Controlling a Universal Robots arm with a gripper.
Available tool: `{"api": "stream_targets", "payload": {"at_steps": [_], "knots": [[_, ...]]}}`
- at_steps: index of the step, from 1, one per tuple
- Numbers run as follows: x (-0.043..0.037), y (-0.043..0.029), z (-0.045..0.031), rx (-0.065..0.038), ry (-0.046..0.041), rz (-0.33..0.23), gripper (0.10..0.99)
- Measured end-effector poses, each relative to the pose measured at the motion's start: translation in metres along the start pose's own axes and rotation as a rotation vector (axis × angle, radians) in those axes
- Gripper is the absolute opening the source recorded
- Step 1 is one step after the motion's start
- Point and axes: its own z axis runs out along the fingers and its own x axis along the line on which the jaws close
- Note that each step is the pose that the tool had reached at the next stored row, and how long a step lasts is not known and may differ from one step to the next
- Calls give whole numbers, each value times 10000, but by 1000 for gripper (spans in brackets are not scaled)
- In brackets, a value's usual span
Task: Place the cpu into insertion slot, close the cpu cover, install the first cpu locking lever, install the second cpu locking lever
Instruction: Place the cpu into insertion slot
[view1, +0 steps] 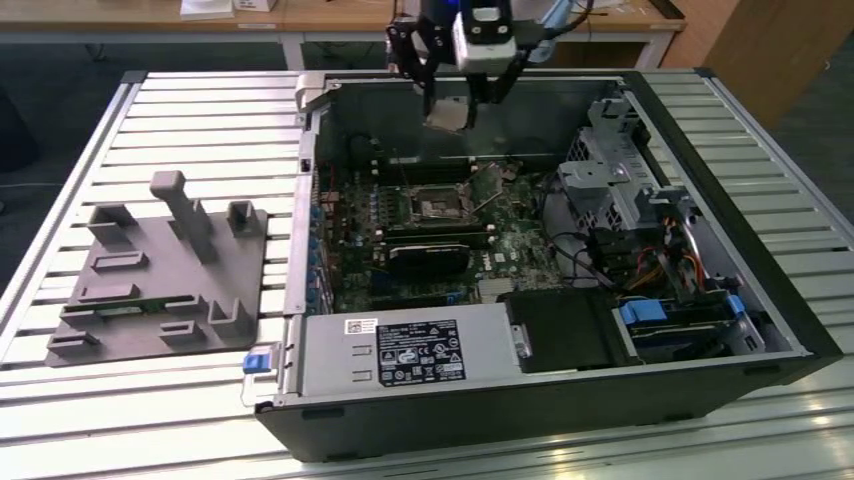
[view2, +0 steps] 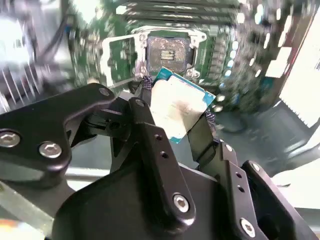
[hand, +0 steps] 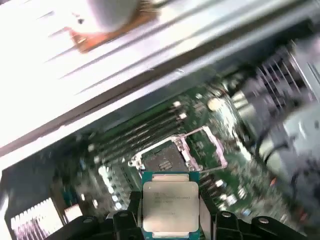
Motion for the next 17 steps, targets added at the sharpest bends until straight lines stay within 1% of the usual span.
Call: {"api": "stream_targets", "payload": {"at_steps": [3,4,5,7,9,17], "knots": [[-66,9,-88,26,167,-1974,537],[-84,11,-113,34,214,-2530,537],[-101,13,-135,42,257,-3026,537],[-123,16,-165,51,314,-3695,537],[-134,18,-179,55,341,-4017,537],[-135,18,-181,54,344,-4048,537]]}}
